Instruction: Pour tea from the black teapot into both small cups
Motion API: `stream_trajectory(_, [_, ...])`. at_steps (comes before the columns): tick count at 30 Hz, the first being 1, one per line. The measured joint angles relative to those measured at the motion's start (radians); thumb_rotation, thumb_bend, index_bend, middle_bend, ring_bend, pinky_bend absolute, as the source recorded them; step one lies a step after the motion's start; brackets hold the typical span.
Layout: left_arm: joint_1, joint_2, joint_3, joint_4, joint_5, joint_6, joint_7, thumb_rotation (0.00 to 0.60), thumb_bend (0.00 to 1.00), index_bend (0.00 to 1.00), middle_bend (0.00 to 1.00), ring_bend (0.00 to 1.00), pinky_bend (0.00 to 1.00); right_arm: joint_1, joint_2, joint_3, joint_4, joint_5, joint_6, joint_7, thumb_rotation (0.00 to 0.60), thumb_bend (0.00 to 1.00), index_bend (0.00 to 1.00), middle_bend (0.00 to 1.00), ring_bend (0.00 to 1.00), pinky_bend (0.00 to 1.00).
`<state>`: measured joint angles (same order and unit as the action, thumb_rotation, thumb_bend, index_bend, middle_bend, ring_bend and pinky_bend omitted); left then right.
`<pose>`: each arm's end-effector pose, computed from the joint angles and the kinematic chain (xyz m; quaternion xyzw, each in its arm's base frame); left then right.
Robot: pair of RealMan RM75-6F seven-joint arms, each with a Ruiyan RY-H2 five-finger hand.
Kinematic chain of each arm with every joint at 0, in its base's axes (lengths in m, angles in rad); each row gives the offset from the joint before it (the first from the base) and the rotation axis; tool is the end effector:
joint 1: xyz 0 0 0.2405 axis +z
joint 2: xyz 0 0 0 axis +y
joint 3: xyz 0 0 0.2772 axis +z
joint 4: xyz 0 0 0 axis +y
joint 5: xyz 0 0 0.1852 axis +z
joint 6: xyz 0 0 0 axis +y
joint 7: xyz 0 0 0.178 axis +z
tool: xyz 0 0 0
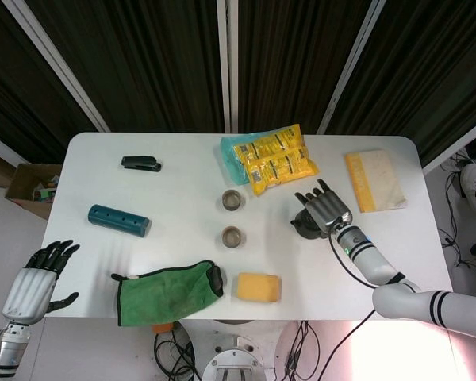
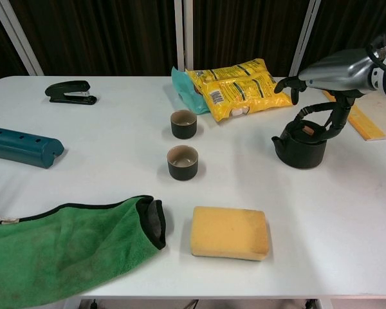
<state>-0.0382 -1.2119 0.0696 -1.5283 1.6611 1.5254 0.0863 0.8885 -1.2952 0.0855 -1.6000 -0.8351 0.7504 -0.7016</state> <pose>-0.3180 0.1755 0.1426 -0.6617 -0.3647 -0.3608 0.5468 -0.1744 -0.3998 0.0384 0.8351 -0.2817 0.1806 0.4366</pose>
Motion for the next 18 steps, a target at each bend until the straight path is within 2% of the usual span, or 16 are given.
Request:
stream_trajectory(6, [0.001, 0.001, 0.000, -0.001, -0.005, -0.002, 0.001, 0.600, 0.07, 0.15, 0.12, 0.11, 0.22, 0.010, 0.003, -0.011, 0.009, -0.012, -0.003, 0.034, 0.600, 0.09, 0.24, 0.31, 0.18, 0.00])
stream_trajectory(13, [-0.001, 0.001, -0.002, -0.004, -0.003, -0.002, 0.006, 0.600, 0.07, 0.15, 0.12, 0.11, 0.22, 0.006, 0.007, -0.027, 0.026, -0.049, 0.000, 0.092, 0.600, 0.09, 0.36, 0.37, 0.25, 0.00])
stream_trajectory(18, [-0.002, -0.002, -0.001, -0.004, -0.003, -0.005, 0.009, 0.600, 0.07, 0.15, 0.12, 0.11, 0.22, 0.007, 0.012, -0.034, 0.028, -0.057, -0.005, 0.117, 0.600, 0.10, 0.40, 0.43, 0.31, 0.00])
